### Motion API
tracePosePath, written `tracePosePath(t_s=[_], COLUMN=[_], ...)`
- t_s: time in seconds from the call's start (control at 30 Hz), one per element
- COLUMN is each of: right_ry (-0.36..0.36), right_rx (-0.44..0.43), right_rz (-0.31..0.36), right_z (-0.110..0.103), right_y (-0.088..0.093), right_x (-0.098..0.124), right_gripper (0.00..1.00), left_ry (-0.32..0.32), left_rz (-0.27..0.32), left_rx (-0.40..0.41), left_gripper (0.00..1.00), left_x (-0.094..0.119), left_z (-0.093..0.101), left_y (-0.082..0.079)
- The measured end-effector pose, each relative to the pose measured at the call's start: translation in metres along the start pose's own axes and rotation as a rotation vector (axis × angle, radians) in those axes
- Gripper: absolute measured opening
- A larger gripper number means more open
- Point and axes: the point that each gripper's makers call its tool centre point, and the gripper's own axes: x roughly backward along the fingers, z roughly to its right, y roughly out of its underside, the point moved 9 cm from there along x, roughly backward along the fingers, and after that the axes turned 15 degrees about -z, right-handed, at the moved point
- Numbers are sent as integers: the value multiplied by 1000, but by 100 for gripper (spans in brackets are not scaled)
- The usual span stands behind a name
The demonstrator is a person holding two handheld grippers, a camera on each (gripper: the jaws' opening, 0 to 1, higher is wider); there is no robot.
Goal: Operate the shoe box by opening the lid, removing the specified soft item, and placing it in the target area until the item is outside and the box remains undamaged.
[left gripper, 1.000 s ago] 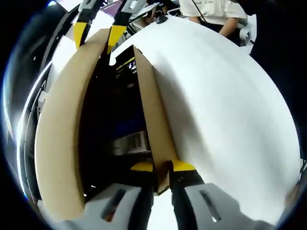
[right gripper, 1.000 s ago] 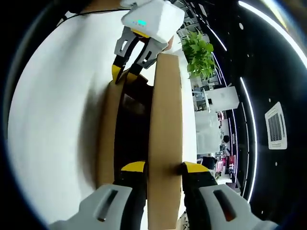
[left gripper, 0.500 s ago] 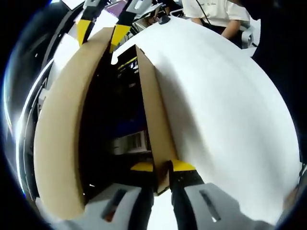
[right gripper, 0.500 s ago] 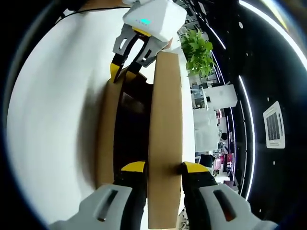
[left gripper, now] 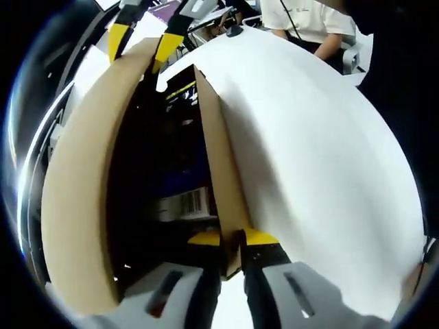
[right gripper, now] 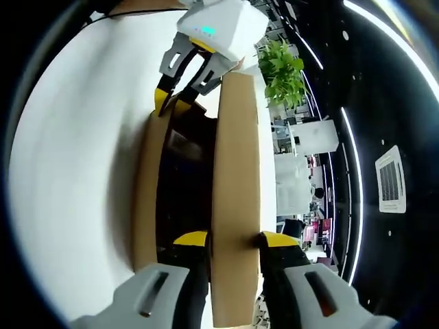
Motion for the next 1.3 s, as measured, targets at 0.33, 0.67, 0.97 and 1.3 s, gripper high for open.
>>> tracePosePath(t_s=[0.33, 0.67, 0.97, 1.3], right_ry=[5, 11, 65, 137], right_rx=[-8, -6, -16, -22], right_rz=[2, -3, -6, -12], right_z=[2, 8, 18, 28], right_y=[-1, -1, 1, 2], right_x=[-1, -3, -3, -5], right_gripper=[27, 27, 26, 23], left_ry=[16, 20, 41, 35], left_rz=[16, 30, 50, 35], left_rx=[-5, 9, 25, 23], left_gripper=[8, 8, 7, 7], left_x=[0, 0, -1, -1], left_z=[0, -1, -1, 0], left_y=[1, 3, 4, 2])
